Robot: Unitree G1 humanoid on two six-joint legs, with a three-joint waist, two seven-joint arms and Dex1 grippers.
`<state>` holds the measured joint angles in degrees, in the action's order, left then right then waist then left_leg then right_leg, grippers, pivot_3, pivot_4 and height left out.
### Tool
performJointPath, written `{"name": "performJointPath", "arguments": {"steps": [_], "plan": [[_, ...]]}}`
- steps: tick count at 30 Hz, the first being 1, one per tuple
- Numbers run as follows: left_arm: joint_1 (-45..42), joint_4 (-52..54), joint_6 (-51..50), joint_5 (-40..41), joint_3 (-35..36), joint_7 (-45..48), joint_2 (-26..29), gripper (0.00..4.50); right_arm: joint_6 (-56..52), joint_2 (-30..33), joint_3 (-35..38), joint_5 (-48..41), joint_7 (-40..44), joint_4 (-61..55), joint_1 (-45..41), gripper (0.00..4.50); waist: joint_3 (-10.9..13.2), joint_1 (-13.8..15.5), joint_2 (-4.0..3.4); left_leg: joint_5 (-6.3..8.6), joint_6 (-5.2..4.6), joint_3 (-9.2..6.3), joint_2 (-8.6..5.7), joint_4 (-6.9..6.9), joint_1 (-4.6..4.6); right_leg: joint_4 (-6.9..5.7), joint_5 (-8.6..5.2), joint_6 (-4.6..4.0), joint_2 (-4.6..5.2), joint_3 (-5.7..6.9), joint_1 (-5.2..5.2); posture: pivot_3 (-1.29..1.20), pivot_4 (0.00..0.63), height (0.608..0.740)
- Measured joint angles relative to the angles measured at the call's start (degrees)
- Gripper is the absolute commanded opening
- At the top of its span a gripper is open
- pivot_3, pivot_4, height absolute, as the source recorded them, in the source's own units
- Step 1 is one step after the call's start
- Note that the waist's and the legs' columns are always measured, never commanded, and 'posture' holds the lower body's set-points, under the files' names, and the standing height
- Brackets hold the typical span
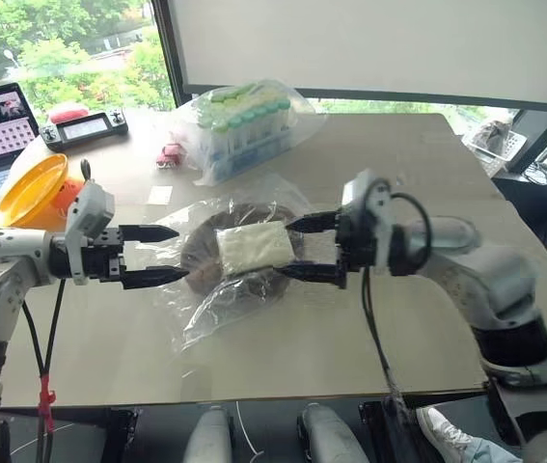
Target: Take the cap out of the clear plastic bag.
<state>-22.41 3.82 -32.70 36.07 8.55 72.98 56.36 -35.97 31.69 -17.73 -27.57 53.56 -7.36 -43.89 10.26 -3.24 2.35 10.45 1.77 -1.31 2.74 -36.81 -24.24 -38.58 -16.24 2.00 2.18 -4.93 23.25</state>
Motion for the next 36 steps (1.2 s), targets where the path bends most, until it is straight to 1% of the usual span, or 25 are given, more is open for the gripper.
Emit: {"name": "performJointPath", "arguments": {"steps": [1, 4, 6, 8, 11, 14, 16, 18, 19, 22, 26, 27, 32, 33, 36], "plan": [[0.2, 0.6, 0.0, 0.0, -0.1, -0.2, -0.2, 4.5, 2.3, -0.9, -1.9, 2.7, 1.0, 4.2, -1.4, 4.43, 0.0, 0.1, 0.0, 0.01, 0.0, 0.0, 0.0, 0.0, -0.07, 0.0, 0.14, -0.23, 0.0, 0.01, 0.05, 0.0, 0.15, 0.74], [1.1, 2.0, -0.1, 0.0, 0.2, -0.9, -0.3, 4.5, 10.0, -4.5, -5.1, 9.6, 3.1, 18.3, -4.8, 4.43, 0.0, 0.5, -0.01, 0.09, 0.01, -0.02, 0.0, 0.02, -0.25, -0.01, 0.13, -0.24, 0.02, 0.05, 0.23, 0.0, 0.15, 0.74], [1.5, 3.1, -0.3, 0.1, 0.4, -1.4, -0.4, 4.5, 15.3, -7.1, -6.5, 14.2, 3.2, 27.4, -7.8, 4.43, 0.0, 0.6, -0.01, 0.09, 0.02, -0.01, -0.01, 0.02, -0.56, -0.13, 0.14, -0.26, 0.03, 0.03, 0.62, 0.0, 0.15, 0.74], [2.0, 3.7, -0.5, 0.1, 0.5, -1.8, -0.4, 4.5, 19.1, -8.3, -7.6, 17.4, 3.7, 33.0, -9.4, 4.43, 0.0, 0.6, -0.01, 0.08, 0.03, 0.02, -0.02, 0.01, -0.71, -0.29, 0.15, -0.27, 0.05, 0.0, 0.87, 0.0, 0.15, 0.74], [3.0, 4.5, -1.1, 0.2, 1.0, -2.7, -0.5, 4.5, 25.5, -10.4, -8.7, 21.9, 4.4, 40.4, -11.1, 4.43, 0.0, 0.5, -0.01, 0.07, 0.04, 0.01, -0.02, 0.01, -0.7, -0.37, 0.15, -0.28, 0.05, 0.02, 0.88, 0.0, 0.15, 0.74], [3.5, 5.6, -1.3, 0.6, 1.7, -3.5, -0.7, 4.5, 30.3, -11.8, -9.2, 25.4, 3.9, 45.5, -12.4, 4.43, 0.0, 0.5, 0.0, 0.03, 0.12, 0.0, -0.02, 0.0, -0.45, -0.38, 0.16, -0.29, 0.04, 0.03, 0.65, 0.0, 0.15, 0.74], [5.2, 6.2, -0.8, -0.2, 1.7, -4.4, -1.0, 4.5, 31.8, -12.8, -8.8, 26.6, 3.8, 47.6, -12.5, 4.43, 0.0, 0.5, -0.01, 0.03, 0.11, 0.01, -0.02, 0.04, 0.08, -0.33, 0.14, -0.31, 0.04, 0.03, 0.11, 0.0, 0.15, 0.74], [7.4, 6.2, 1.2, -2.3, 1.5, -6.3, -3.3, 4.5, 32.6, -13.3, -8.5, 27.3, 3.8, 49.0, -12.4, 4.43, 0.0, 0.6, -0.02, 0.04, 0.11, 0.01, -0.01, 0.12, 0.48, -0.26, 0.07, -0.35, 0.04, 0.05, -0.3, 0.0, 0.15, 0.74], [8.3, 5.9, 1.8, -2.9, 1.3, -7.2, -4.7, 4.5, 32.8, -13.3, -8.3, 27.6, 3.8, 49.3, -12.3, 4.43, 0.0, 0.6, -0.01, 0.04, 0.11, 0.0, -0.01, 0.12, 0.5, -0.27, 0.07, -0.36, 0.04, 0.07, -0.33, 0.0, 0.15, 0.74], [11.5, 5.0, 4.8, -5.9, 0.0, -9.0, -7.1, 4.5, 32.8, -13.9, -7.7, 28.5, 4.2, 49.4, -11.7, 3.64, 0.0, 0.6, -0.01, 0.04, 0.12, -0.02, 0.0, 0.12, 0.55, -0.29, 0.07, -0.37, 0.03, 0.09, -0.36, 0.0, 0.15, 0.74], [13.5, 4.1, 6.8, -8.1, -1.4, -9.9, -9.3, 4.5, 32.8, -14.0, -6.9, 29.0, 5.0, 48.9, -11.2, 2.36, 0.0, 0.8, -0.01, 0.04, 0.12, -0.03, 0.0, 0.12, 0.52, -0.29, 0.07, -0.38, 0.04, 0.1, -0.36, 0.0, 0.15, 0.74], [13.7, 4.0, 7.3, -8.4, -1.8, -10.0, -9.7, 4.5, 32.8, -14.1, -6.6, 29.1, 5.0, 48.9, -11.1, 1.95, 0.0, 0.8, -0.01, 0.04, 0.12, -0.03, -0.01, 0.12, 0.52, -0.29, 0.07, -0.38, 0.04, 0.1, -0.37, 0.0, 0.15, 0.74], [13.9, 3.7, 8.7, -9.4, -3.0, -10.4, -11.0, 4.5, 32.4, -14.2, -6.1, 29.1, 5.6, 47.6, -10.5, 0.3, 0.0, 0.8, -0.01, 0.04, 0.12, -0.04, -0.01, 0.12, 0.53, -0.29, 0.07, -0.38, 0.04, 0.1, -0.37, 0.0, 0.15, 0.74], [13.9, 3.7, 8.7, -9.5, -3.1, -10.5, -11.1, 4.5, 32.2, -14.2, -6.1, 29.2, 5.8, 47.1, -10.3, 0.07, 0.0, 0.8, -0.01, 0.04, 0.12, -0.04, 0.0, 0.12, 0.53, -0.29, 0.07, -0.38, 0.04, 0.1, -0.37, 0.0, 0.15, 0.74], [13.5, 3.5, 8.7, -9.5, -3.1, -10.5, -11.2, 4.5, 31.9, -14.0, -6.0, 29.5, 5.9, 46.0, -9.8, 0.01, 0.0, 0.8, -0.01, 0.04, 0.12, -0.04, -0.01, 0.12, 0.52, -0.28, 0.07, -0.38, 0.04, 0.1, -0.37, 0.0, 0.15, 0.74]]}}
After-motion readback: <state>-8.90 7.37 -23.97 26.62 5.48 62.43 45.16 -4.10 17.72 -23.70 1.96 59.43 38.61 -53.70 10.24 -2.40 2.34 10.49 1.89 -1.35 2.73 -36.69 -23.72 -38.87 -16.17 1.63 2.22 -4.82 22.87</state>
